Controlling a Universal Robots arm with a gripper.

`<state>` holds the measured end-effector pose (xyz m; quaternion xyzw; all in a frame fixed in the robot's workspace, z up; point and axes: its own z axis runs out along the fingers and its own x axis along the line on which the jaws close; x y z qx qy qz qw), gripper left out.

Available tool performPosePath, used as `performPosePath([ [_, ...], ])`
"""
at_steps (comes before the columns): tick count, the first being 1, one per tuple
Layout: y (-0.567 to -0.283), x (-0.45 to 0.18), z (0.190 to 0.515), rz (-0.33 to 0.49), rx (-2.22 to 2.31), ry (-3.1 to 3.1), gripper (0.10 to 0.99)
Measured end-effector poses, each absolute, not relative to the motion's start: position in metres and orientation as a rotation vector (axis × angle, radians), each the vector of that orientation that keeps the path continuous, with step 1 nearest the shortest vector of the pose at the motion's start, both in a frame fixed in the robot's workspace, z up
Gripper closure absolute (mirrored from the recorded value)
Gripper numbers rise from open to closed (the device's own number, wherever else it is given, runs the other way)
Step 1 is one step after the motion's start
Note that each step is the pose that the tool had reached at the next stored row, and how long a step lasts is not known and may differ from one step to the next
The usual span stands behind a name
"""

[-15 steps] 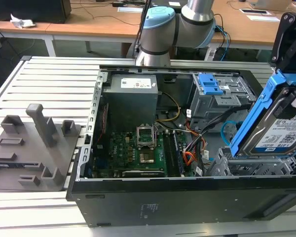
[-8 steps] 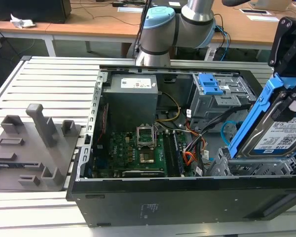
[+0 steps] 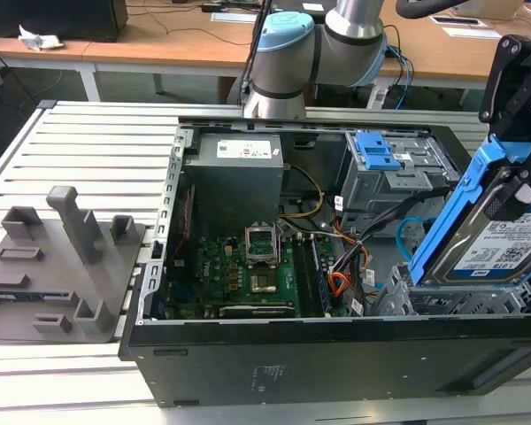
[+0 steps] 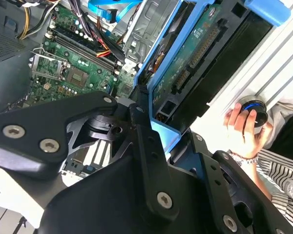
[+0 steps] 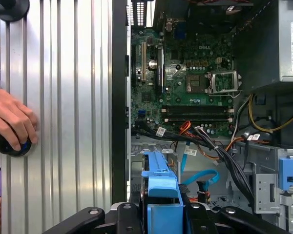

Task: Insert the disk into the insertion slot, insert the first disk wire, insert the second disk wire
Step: 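Insert the disk into the insertion slot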

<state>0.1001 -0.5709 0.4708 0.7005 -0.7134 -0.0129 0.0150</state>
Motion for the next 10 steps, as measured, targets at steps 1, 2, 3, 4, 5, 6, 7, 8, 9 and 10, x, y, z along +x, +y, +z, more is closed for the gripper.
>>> performPosePath([
  [1,-0.5709,0.1001,0.4705,-0.040,2.180,-2.220,0.722],
  [2,-0.5709,0.1001,0.4699,-0.040,2.180,-2.220,0.722],
  [3,-0.5709,0.1001,0.4692,-0.040,2.180,-2.220,0.722],
  [4,-0.5709,0.1001,0.4684,-0.040,2.180,-2.220,0.722],
  [5,-0.5709,0.1001,0.4675,-0.040,2.180,-2.220,0.722],
  [6,-0.5709,0.1001,0.4669,-0.040,2.180,-2.220,0.722],
  [7,-0.5709,0.1001,0.4665,-0.040,2.180,-2.220,0.722],
  [8,-0.5709,0.1001,0.4660,-0.040,2.180,-2.220,0.722],
  [9,-0.5709,0.1001,0.4655,-0.040,2.180,-2.220,0.722],
  [10,-0.5709,0.1001,0.4651,-0.040,2.180,-2.220,0.722],
])
